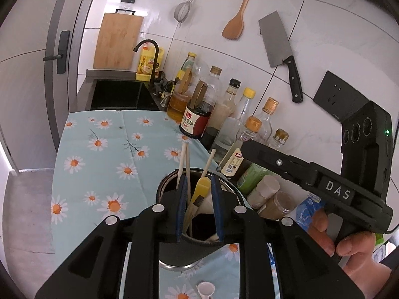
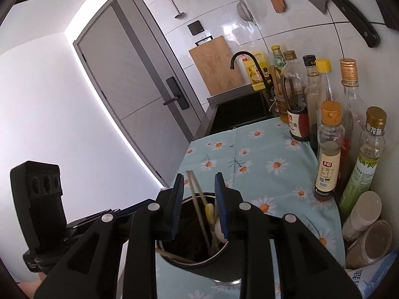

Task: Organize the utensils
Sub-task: 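Move both open tools back down to the remaining utensils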

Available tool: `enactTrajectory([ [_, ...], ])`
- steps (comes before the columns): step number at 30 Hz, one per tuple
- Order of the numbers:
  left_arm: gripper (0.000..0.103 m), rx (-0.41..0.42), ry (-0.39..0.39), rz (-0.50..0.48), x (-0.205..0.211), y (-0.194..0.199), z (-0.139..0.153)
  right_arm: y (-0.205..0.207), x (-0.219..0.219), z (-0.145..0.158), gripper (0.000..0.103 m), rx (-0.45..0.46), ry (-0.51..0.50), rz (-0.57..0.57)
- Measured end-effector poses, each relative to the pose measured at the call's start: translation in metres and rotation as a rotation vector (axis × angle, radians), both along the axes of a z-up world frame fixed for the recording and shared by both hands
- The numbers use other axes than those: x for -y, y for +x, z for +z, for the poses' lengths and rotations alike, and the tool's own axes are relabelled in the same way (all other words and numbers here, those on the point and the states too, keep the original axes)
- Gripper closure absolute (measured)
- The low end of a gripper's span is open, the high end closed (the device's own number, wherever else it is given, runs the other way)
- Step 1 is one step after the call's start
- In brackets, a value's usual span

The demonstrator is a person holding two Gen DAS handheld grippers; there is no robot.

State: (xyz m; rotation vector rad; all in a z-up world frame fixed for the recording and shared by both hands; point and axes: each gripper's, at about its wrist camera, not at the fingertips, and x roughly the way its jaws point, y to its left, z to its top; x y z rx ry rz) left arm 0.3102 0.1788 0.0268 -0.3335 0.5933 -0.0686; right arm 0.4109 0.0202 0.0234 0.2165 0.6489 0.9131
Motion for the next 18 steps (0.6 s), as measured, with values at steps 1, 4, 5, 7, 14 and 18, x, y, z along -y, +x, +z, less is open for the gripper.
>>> enactTrajectory([
  [1,0.084,0.005,-0.004,0.001,-0.002,-0.004,0.002,-0.002,0.001,0.001,0.076,-0.004,0.0,0.0],
  [4,0.084,0.015,-0.011,0.002,-0.005,-0.014,0.007,-0.011,0.003,0.006,0.076,-0.004,-0.007,-0.001],
  [5,0.084,0.018,-0.012,-0.001,-0.007,-0.018,0.009,-0.014,0.003,0.009,0.076,0.0,-0.01,-0.001],
  [7,0.084,0.02,0.003,-0.004,-0.007,-0.026,0.012,-0.022,0.005,0.013,0.076,0.002,-0.016,-0.001],
  [14,0.082,0.008,0.035,-0.058,-0.003,-0.055,0.015,-0.054,0.013,0.022,0.076,0.008,-0.048,0.01],
  [18,0.077,-0.008,0.046,-0.129,0.005,-0.071,0.011,-0.069,0.023,0.017,0.073,-0.024,-0.057,0.011],
])
